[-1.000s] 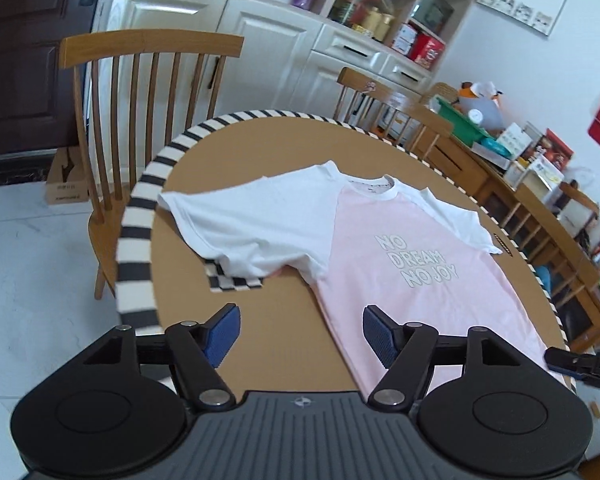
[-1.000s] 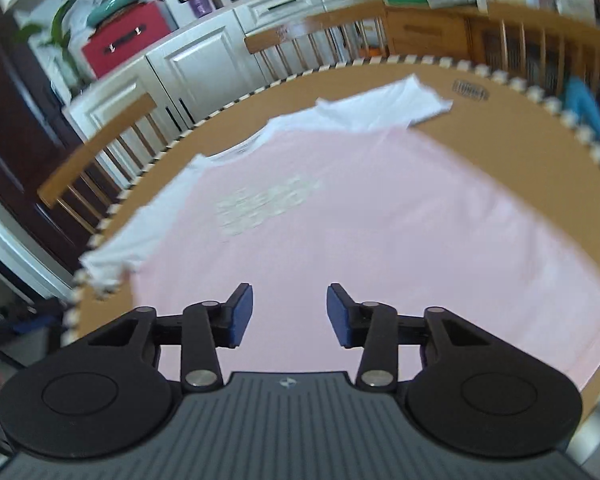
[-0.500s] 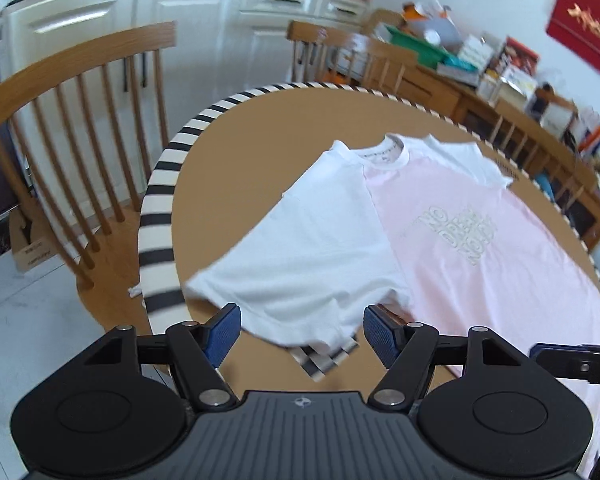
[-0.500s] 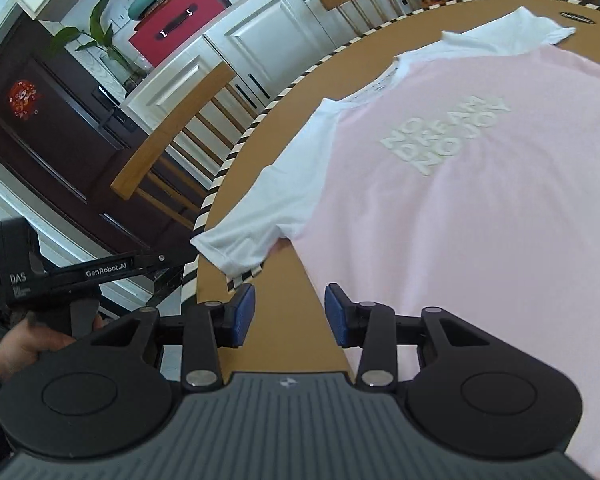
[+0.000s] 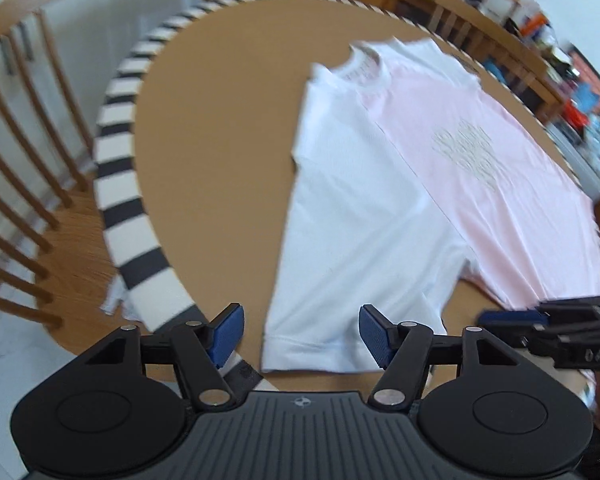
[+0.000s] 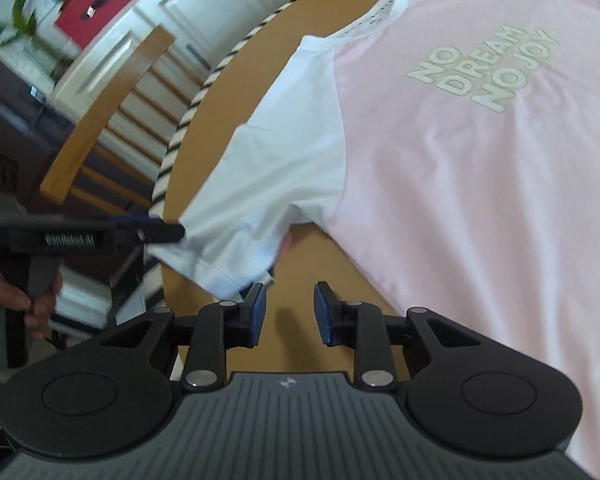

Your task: Fold clothes

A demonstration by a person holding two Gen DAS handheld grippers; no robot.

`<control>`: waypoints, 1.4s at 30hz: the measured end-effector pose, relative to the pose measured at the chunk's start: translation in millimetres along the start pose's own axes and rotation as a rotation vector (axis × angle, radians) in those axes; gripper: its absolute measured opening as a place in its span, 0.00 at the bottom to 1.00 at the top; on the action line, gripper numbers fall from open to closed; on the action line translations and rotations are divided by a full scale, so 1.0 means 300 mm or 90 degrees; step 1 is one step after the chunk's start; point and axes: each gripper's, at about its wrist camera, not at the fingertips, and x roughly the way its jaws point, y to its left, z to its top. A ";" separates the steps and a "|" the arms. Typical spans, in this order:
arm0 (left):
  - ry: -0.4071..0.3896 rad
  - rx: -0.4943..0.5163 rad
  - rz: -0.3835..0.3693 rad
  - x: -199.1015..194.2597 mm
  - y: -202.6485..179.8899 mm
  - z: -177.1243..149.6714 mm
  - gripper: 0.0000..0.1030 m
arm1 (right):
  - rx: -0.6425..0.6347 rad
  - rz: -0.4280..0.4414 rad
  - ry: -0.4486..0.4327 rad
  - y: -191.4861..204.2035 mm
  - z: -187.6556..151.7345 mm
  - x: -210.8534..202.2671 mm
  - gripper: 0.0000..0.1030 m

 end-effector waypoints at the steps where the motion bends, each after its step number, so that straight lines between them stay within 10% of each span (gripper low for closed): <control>1: 0.008 0.019 -0.024 0.003 0.007 0.004 0.63 | 0.026 -0.011 -0.016 0.014 -0.011 0.007 0.31; 7: 0.042 0.079 -0.096 0.025 0.034 0.036 0.61 | 0.170 -0.054 -0.111 0.112 -0.115 0.061 0.27; 11: 0.059 0.110 -0.122 0.042 0.048 0.067 0.09 | 0.179 -0.126 -0.136 0.191 -0.133 0.097 0.08; 23: 0.068 0.176 -0.160 -0.018 0.012 0.267 0.07 | 0.193 -0.126 -0.202 0.267 -0.048 -0.024 0.05; 34: 0.078 0.241 -0.113 0.226 -0.248 0.720 0.11 | 0.295 -0.116 -0.214 -0.048 0.247 -0.118 0.05; 38: 0.085 0.217 -0.080 0.369 -0.268 0.806 0.14 | 0.319 -0.182 -0.209 -0.162 0.318 -0.076 0.11; 42: 0.049 0.188 -0.091 0.401 -0.235 0.847 0.23 | 0.279 -0.234 -0.257 -0.179 0.309 -0.109 0.39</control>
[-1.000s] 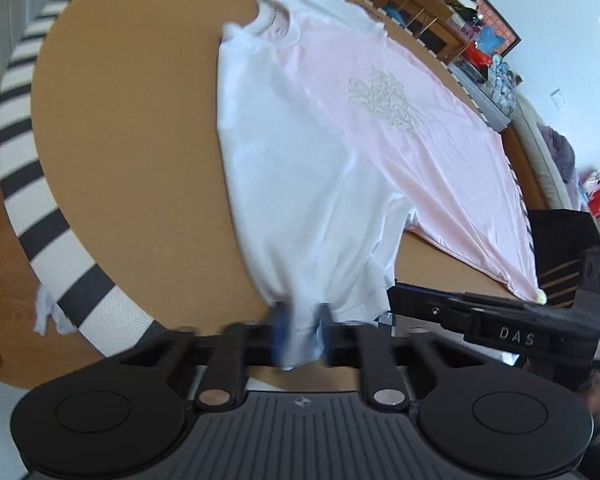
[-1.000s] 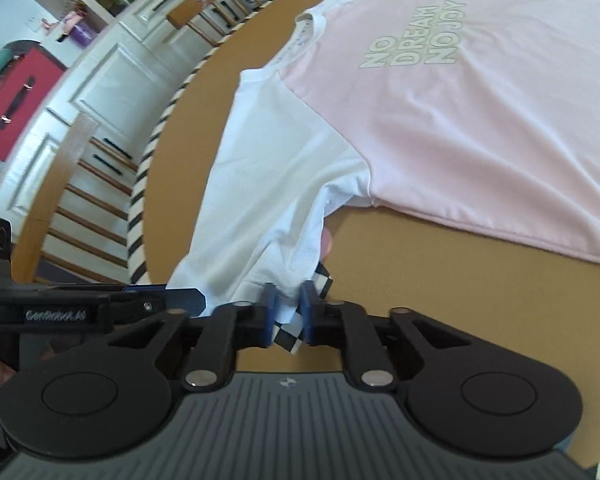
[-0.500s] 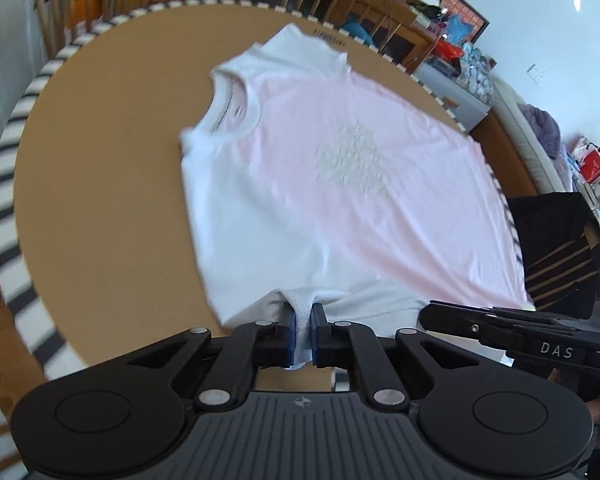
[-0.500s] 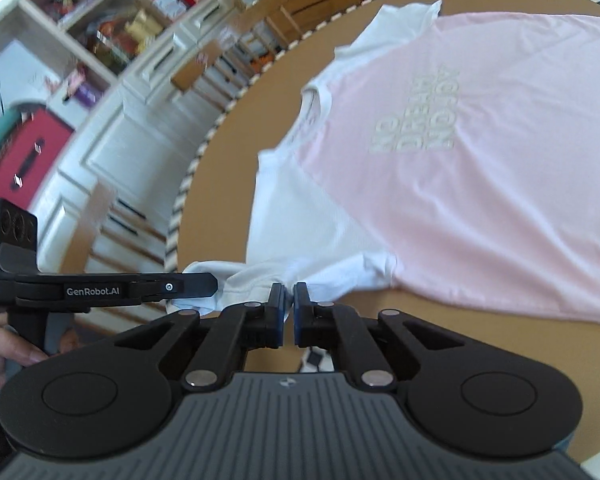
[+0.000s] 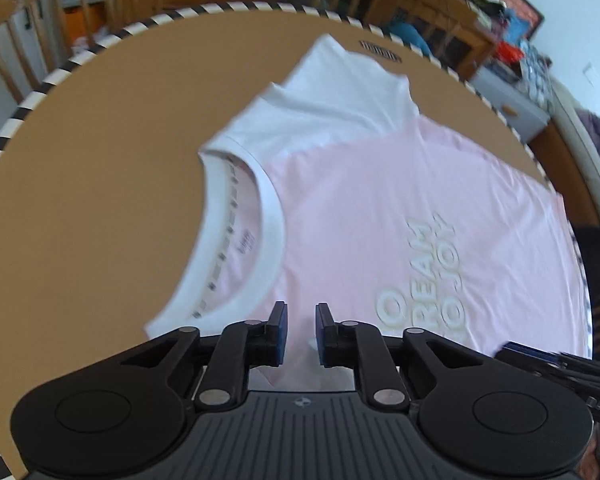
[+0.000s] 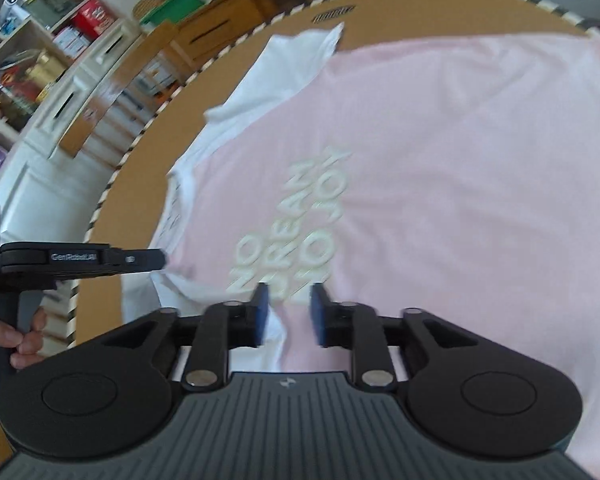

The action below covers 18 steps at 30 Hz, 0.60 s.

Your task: Fold clothes

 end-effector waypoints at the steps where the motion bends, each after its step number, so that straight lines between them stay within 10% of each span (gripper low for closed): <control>1: -0.009 0.006 -0.007 -0.016 0.013 -0.008 0.32 | -0.034 0.013 -0.008 0.011 -0.015 -0.013 0.39; 13: -0.021 0.205 0.015 0.034 -0.071 -0.163 0.35 | -0.324 -0.027 0.018 0.203 -0.114 0.126 0.36; 15: -0.023 0.215 0.032 0.039 -0.087 -0.160 0.35 | -0.346 -0.037 0.033 0.216 -0.111 0.153 0.09; 18: -0.018 0.215 0.046 0.045 -0.098 -0.154 0.35 | -0.366 -0.051 0.050 0.225 -0.102 0.186 0.06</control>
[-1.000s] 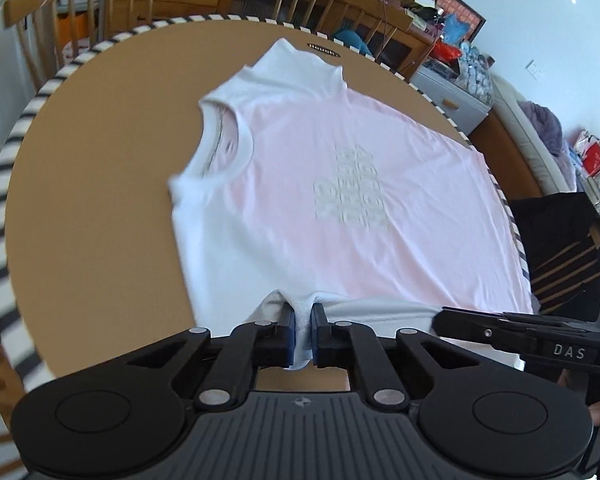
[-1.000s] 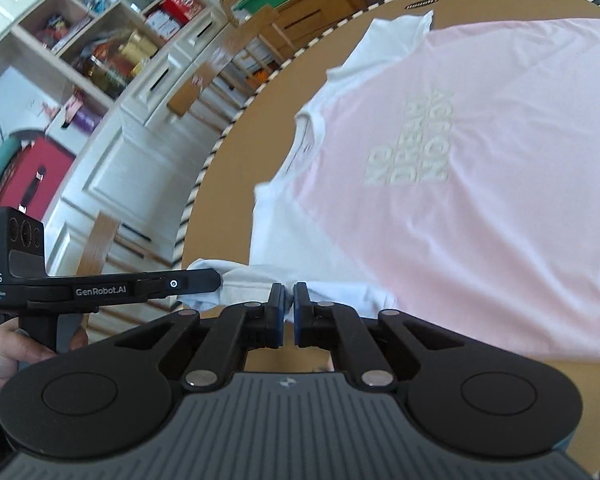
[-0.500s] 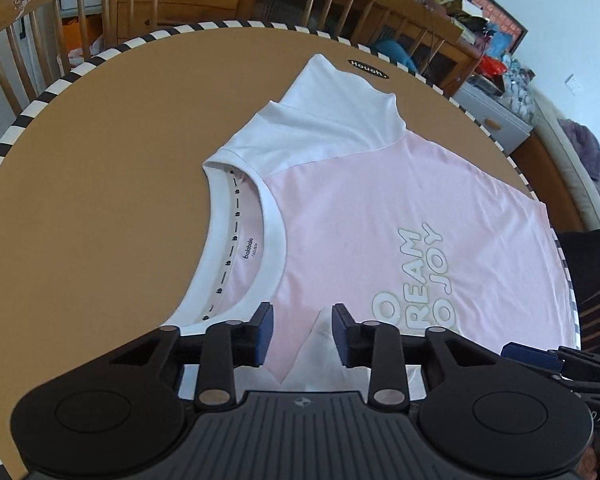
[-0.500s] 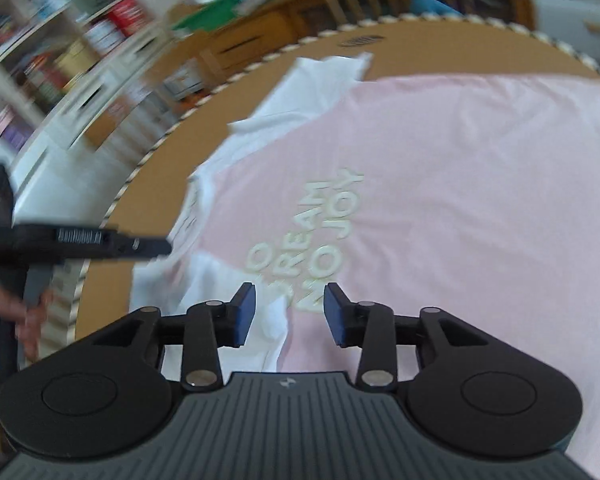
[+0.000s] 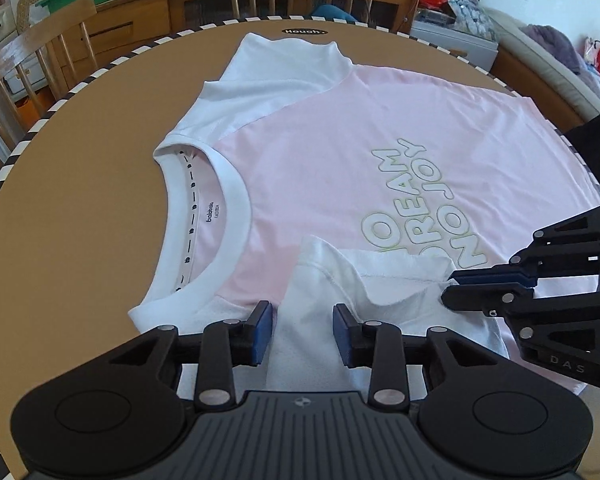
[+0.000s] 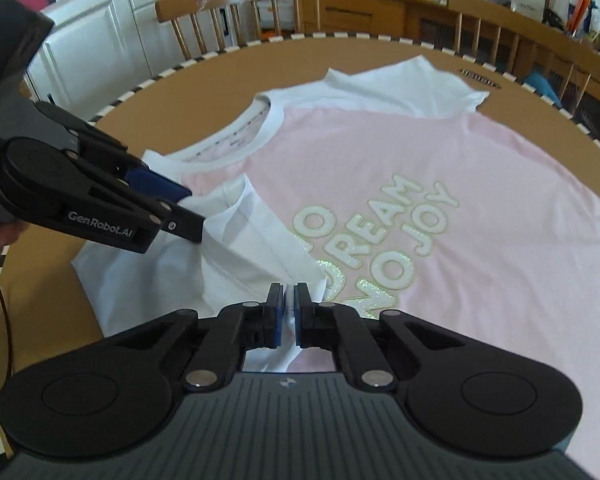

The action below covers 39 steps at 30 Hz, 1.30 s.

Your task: Fold clothes

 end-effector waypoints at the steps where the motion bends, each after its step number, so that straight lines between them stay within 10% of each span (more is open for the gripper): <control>1: -0.001 -0.004 0.004 0.000 0.001 0.002 0.35 | 0.014 0.000 -0.002 -0.016 -0.001 -0.006 0.06; 11: -0.008 -0.041 0.047 0.001 0.013 0.022 0.32 | 0.145 0.019 -0.006 -0.164 -0.034 -0.033 0.06; 16: 0.003 -0.047 0.063 -0.005 0.021 0.087 0.32 | 0.151 0.036 0.003 -0.197 -0.024 -0.055 0.30; 22: 0.035 -0.040 0.076 -0.021 0.033 0.226 0.46 | 0.212 0.088 -0.038 -0.395 0.119 -0.105 0.33; 30: 0.000 0.034 0.011 0.071 0.145 0.573 0.54 | 0.345 0.081 -0.089 -0.670 0.371 0.008 0.36; 39: -0.009 -0.002 -0.035 0.427 0.301 0.971 0.41 | 0.497 0.034 -0.090 -0.893 0.577 0.314 0.30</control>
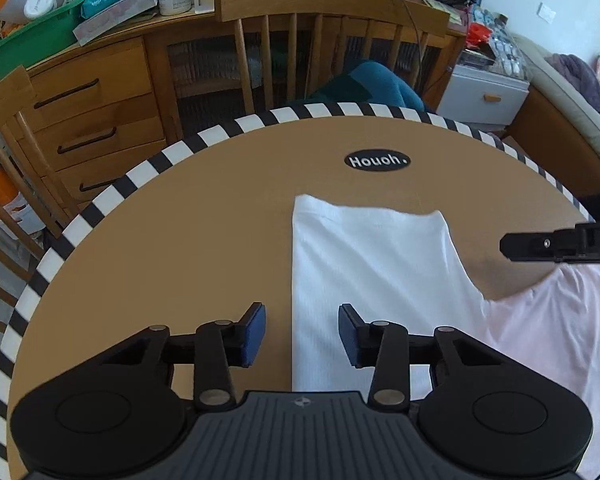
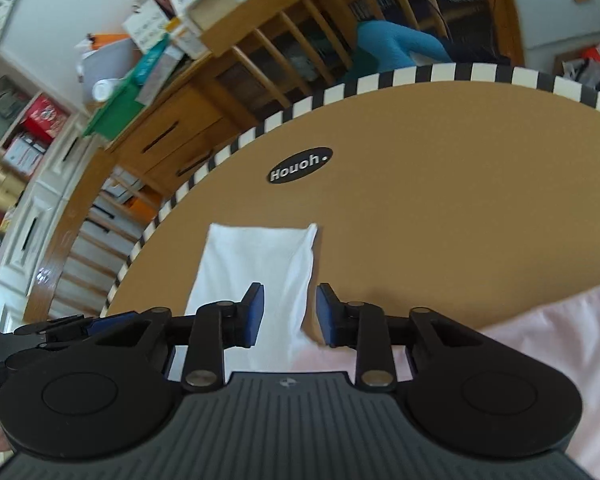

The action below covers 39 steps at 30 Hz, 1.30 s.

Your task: Fold clothes

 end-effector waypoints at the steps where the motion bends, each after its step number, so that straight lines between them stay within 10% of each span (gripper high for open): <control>1: 0.000 -0.007 -0.001 0.032 0.006 0.027 0.41 | -0.005 -0.006 -0.001 0.003 0.012 0.026 0.30; 14: 0.010 0.050 0.008 0.285 -0.045 0.166 0.36 | 0.037 0.018 0.031 -0.082 0.090 0.188 0.27; 31: 0.008 0.039 -0.042 0.311 -0.027 0.192 0.42 | 0.070 0.044 0.044 -0.096 0.117 0.202 0.29; 39: -0.001 0.025 -0.039 0.331 -0.017 0.215 0.50 | 0.049 0.038 0.048 -0.089 0.111 0.211 0.08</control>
